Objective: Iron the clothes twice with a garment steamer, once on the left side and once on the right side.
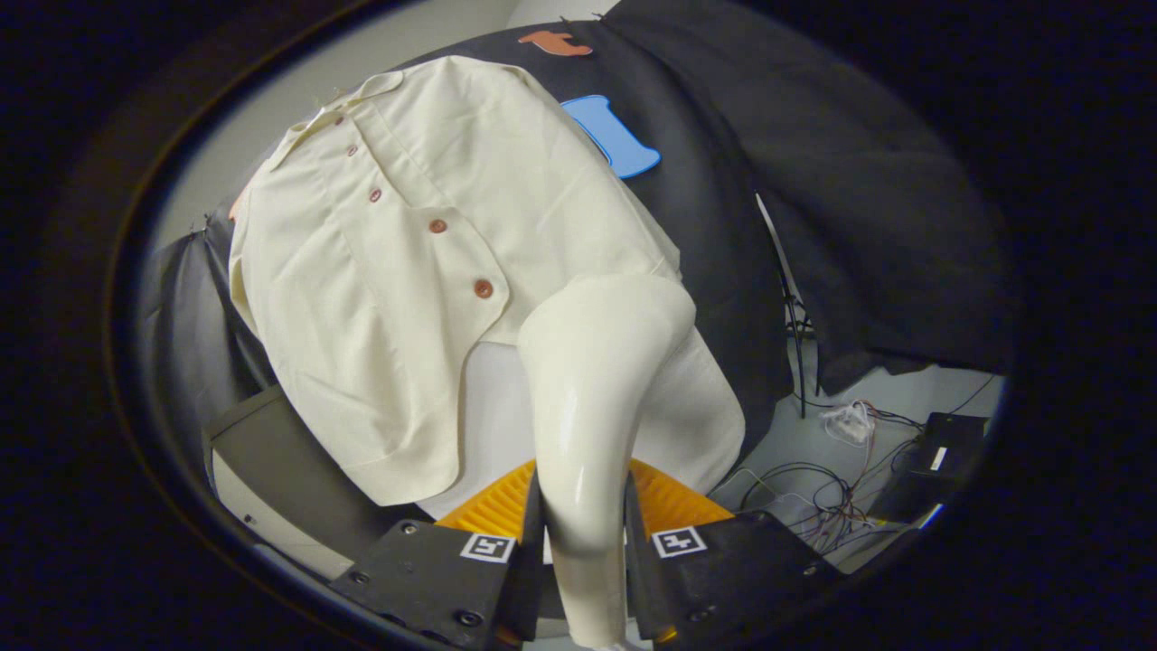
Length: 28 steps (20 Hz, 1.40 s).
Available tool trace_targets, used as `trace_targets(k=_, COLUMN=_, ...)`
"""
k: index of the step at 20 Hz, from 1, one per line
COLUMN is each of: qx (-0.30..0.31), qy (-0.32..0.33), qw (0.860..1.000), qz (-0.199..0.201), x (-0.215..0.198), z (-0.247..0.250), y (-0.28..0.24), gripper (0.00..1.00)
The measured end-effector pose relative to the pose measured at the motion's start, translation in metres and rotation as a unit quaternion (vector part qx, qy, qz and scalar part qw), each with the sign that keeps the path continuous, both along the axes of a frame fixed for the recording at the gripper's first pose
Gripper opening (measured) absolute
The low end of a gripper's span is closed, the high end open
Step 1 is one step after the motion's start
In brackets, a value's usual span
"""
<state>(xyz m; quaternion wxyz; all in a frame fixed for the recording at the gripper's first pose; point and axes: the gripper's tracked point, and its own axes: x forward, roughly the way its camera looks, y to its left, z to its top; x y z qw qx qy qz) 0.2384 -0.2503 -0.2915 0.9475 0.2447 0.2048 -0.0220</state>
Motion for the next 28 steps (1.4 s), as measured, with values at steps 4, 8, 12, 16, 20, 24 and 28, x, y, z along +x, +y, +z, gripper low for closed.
trace_targets(k=4, qx=-0.004, qy=-0.025, qw=1.0, qz=0.006, x=-0.018, z=0.037, y=0.017, gripper=0.41)
trace_targets(k=8, qx=-0.022, qy=-0.049, qw=0.999, qz=0.007, x=-0.04, z=0.074, y=0.032, gripper=0.41)
trace_targets(k=12, qx=-0.021, qy=-0.073, qw=0.997, qz=0.03, x=-0.059, z=0.108, y=0.059, gripper=0.41)
trace_targets(k=16, qx=-0.032, qy=-0.111, qw=0.991, qz=0.061, x=-0.083, z=0.158, y=0.088, gripper=0.4)
trace_targets(k=20, qx=-0.068, qy=-0.147, qw=0.983, qz=0.087, x=-0.106, z=0.204, y=0.119, gripper=0.4)
trace_targets(k=24, qx=-0.155, qy=-0.189, qw=0.963, qz=0.112, x=-0.131, z=0.246, y=0.163, gripper=0.4)
trace_targets(k=28, qx=-0.201, qy=-0.197, qw=0.949, qz=0.139, x=-0.146, z=0.262, y=0.216, gripper=0.4)
